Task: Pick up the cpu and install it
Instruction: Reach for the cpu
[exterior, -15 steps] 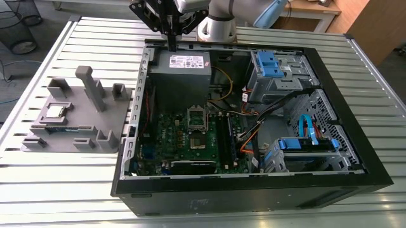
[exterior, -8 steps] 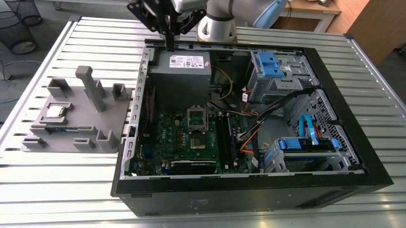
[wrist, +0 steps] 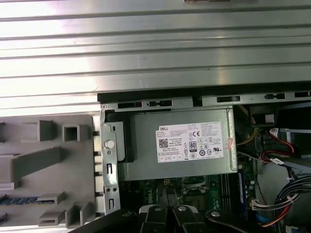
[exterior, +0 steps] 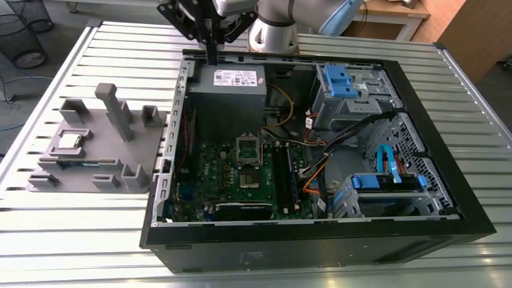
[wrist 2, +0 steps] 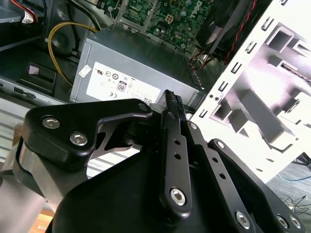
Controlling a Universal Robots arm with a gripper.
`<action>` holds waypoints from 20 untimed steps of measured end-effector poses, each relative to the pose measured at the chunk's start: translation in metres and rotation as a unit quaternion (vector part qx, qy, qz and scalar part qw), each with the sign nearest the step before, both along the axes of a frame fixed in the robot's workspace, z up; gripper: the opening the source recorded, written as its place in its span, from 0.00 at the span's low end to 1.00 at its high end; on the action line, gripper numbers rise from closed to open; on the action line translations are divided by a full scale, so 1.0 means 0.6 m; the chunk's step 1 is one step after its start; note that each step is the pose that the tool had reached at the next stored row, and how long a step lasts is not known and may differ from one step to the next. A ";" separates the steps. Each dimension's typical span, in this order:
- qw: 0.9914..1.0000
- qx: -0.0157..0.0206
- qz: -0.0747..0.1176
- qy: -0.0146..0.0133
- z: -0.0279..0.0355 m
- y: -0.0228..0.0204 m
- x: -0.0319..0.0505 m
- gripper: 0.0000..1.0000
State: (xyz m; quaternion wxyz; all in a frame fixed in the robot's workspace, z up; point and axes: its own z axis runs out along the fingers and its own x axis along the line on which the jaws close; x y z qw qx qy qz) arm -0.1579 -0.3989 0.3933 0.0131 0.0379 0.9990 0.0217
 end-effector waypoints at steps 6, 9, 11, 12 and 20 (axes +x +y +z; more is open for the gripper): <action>1.000 0.000 0.000 0.000 0.000 0.0000 -0.003 0.11; 1.000 0.000 0.000 0.000 0.000 0.0000 -0.006 0.11; 1.000 0.000 0.000 0.000 0.000 0.0000 -0.007 0.11; 1.000 0.000 0.000 0.000 0.000 0.0000 -0.007 0.11; 1.000 0.000 0.000 0.000 0.000 0.0000 -0.011 0.11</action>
